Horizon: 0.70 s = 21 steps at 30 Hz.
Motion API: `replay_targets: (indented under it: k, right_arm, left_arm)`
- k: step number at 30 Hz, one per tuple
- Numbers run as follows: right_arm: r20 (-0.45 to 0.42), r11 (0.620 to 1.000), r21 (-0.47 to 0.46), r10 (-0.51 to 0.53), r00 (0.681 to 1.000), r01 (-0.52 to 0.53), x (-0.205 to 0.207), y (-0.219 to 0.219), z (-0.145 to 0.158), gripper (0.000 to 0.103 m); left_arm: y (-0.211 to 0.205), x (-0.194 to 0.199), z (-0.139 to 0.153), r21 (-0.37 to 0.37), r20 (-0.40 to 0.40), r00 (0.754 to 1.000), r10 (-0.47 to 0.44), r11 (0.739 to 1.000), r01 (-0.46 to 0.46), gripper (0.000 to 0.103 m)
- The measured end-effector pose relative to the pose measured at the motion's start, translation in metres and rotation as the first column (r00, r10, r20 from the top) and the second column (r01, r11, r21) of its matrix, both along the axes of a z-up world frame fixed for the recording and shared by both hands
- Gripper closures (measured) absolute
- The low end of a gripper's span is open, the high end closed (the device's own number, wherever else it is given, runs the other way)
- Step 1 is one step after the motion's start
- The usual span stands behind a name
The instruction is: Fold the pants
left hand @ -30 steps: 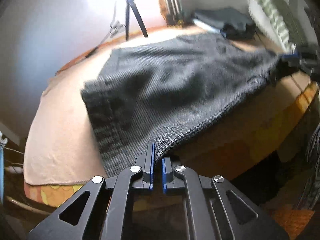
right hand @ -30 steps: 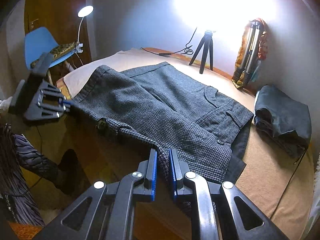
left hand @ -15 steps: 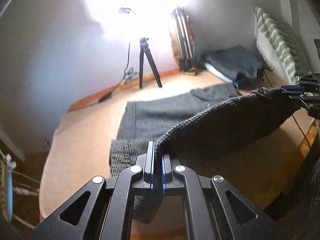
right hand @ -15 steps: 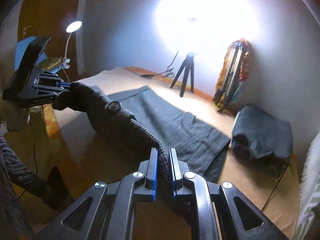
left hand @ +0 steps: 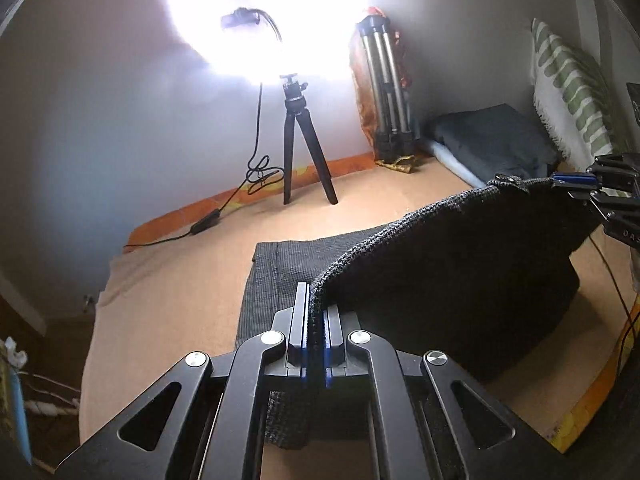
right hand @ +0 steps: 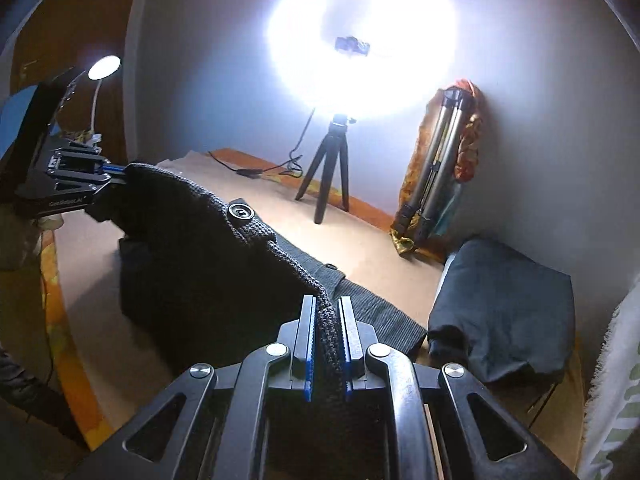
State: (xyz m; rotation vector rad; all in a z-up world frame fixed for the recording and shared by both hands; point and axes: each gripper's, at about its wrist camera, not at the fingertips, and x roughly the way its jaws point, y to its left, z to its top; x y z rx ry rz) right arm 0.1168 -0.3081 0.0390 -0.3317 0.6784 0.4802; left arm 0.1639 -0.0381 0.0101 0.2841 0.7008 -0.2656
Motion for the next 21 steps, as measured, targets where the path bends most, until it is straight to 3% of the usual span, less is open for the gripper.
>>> replay_targets:
  k: [16,19,21]
  right_arm:
    - [-0.054,0.997,-0.045,-0.057,0.997,0.055,0.084,-0.005,-0.049,0.095]
    - [-0.07,0.995,-0.066,-0.076,0.995,0.072,0.099,-0.004,-0.061,0.095]
    - [-0.084,0.994,-0.079,-0.088,0.993,0.082,0.109,-0.005,-0.07,0.095]
  left_arm:
    - [-0.016,0.083,-0.039,0.068,-0.068,0.997,0.025,0.997,-0.021,0.099]
    - [-0.02,0.098,-0.046,0.092,-0.082,0.996,0.034,0.995,-0.026,0.094]
    - [-0.021,0.107,-0.051,0.101,-0.092,0.995,0.039,0.994,-0.029,0.084]
